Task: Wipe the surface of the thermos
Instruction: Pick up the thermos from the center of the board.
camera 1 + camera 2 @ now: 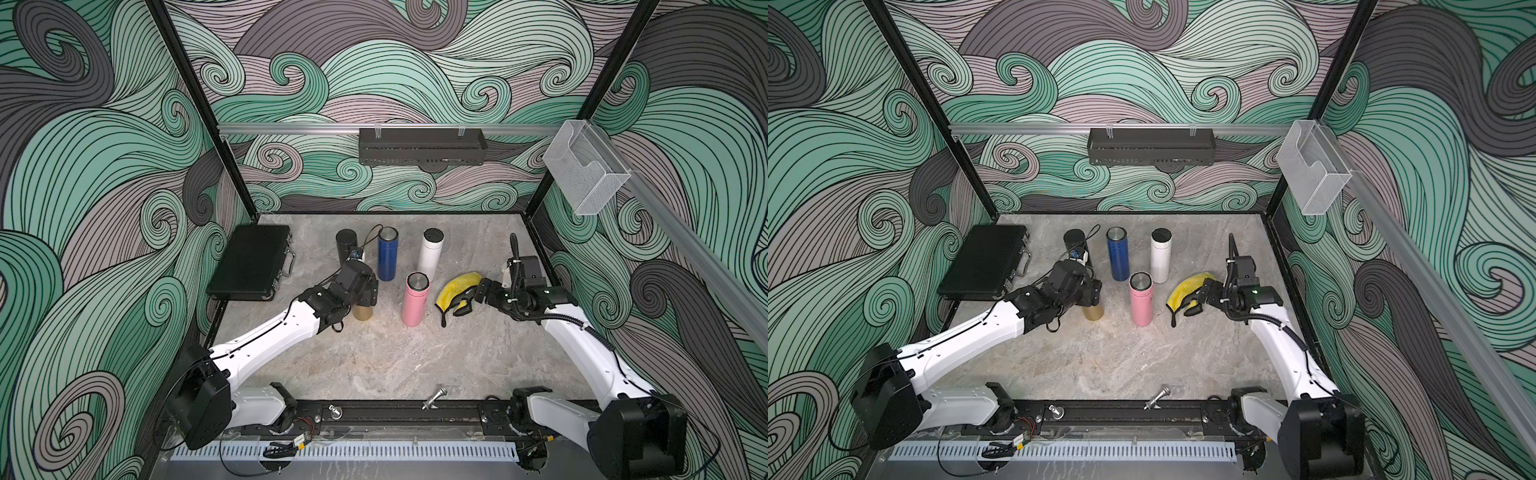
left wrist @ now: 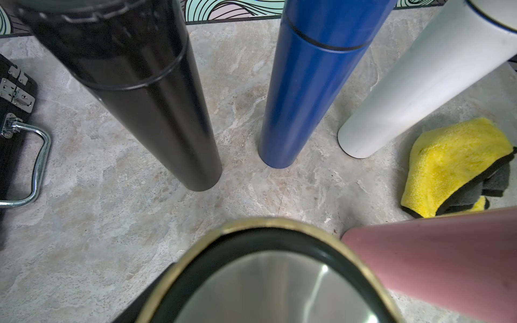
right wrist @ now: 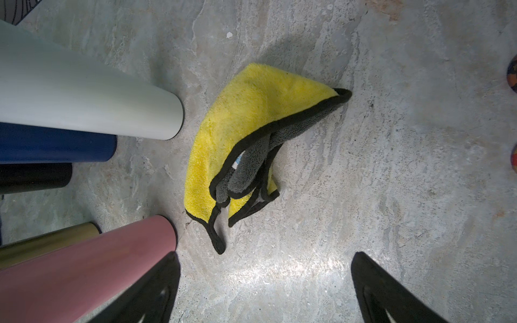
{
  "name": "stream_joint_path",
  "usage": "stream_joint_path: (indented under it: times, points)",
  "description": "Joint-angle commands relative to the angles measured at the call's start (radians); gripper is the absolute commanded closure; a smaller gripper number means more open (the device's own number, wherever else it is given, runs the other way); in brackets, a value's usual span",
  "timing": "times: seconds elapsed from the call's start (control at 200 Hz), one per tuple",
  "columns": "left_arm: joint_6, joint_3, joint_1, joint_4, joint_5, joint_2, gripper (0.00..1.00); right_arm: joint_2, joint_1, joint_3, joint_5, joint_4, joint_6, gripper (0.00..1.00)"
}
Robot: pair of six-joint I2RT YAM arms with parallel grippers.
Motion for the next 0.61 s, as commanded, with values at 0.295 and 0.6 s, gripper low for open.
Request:
stream_joint_path:
  times: [0.295, 0.6]
  points:
    - [-0.002, -0.029, -0.006, 0.013, -0.033, 0.004, 0.37, -0.003, 0.005, -0.018, -0.002, 0.006, 0.022, 0.08]
    - [-0.008, -0.019, -0.007, 0.012, -0.034, -0.004, 1.00, 0.058, 0.009, -0.023, 0.001, 0.034, 0.030, 0.09]
